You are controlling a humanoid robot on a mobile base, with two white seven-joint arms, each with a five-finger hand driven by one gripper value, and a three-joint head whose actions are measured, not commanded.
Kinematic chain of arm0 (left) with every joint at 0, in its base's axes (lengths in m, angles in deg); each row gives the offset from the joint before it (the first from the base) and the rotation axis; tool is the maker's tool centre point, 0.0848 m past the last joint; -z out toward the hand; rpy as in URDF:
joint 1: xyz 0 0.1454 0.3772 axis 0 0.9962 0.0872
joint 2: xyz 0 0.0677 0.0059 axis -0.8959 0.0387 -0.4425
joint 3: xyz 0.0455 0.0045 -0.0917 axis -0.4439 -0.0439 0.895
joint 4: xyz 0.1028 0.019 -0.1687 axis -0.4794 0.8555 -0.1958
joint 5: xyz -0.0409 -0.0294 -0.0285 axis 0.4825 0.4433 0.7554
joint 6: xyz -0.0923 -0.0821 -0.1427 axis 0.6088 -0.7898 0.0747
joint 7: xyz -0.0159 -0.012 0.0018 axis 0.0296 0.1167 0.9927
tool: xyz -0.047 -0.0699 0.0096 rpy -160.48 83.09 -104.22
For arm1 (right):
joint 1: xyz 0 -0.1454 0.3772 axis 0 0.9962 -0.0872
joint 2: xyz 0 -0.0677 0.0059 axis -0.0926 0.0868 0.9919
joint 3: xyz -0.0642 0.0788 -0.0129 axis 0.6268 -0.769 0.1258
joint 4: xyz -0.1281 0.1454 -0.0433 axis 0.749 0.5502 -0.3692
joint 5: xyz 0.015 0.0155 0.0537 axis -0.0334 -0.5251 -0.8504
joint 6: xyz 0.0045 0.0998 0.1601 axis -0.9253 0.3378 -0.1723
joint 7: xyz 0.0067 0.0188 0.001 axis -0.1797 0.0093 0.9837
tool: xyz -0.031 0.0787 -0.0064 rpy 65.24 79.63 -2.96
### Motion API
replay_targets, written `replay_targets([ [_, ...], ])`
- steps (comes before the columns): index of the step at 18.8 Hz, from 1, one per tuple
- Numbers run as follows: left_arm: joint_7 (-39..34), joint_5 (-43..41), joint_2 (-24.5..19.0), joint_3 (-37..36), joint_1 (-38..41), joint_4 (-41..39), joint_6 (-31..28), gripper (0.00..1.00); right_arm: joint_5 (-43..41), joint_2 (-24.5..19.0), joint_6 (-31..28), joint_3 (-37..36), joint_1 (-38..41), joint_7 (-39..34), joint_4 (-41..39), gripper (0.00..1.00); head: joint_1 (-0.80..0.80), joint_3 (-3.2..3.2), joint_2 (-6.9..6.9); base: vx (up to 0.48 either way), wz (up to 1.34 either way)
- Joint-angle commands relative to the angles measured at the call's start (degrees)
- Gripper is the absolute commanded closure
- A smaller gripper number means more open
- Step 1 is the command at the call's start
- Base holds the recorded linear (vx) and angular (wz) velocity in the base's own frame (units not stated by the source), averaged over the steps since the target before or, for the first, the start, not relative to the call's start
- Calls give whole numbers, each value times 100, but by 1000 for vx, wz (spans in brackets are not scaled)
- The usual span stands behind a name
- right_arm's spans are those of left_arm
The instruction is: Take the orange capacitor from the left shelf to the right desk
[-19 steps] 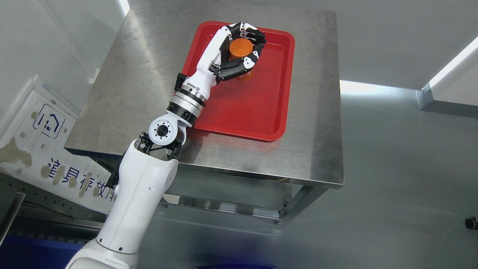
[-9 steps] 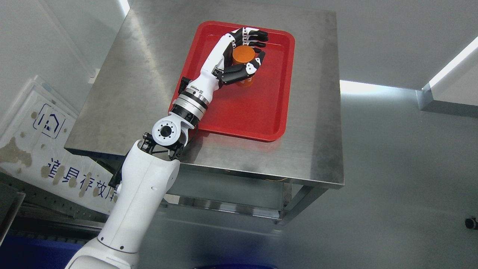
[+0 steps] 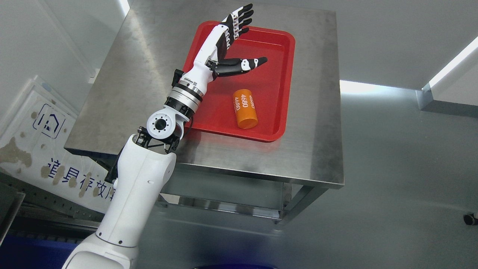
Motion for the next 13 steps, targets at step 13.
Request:
replay_targets([
  [13,-437,-22,-350,1889,821,-827,-788,1,0,100,2,-61,9,3,-193,0,0,0,0,0,0],
])
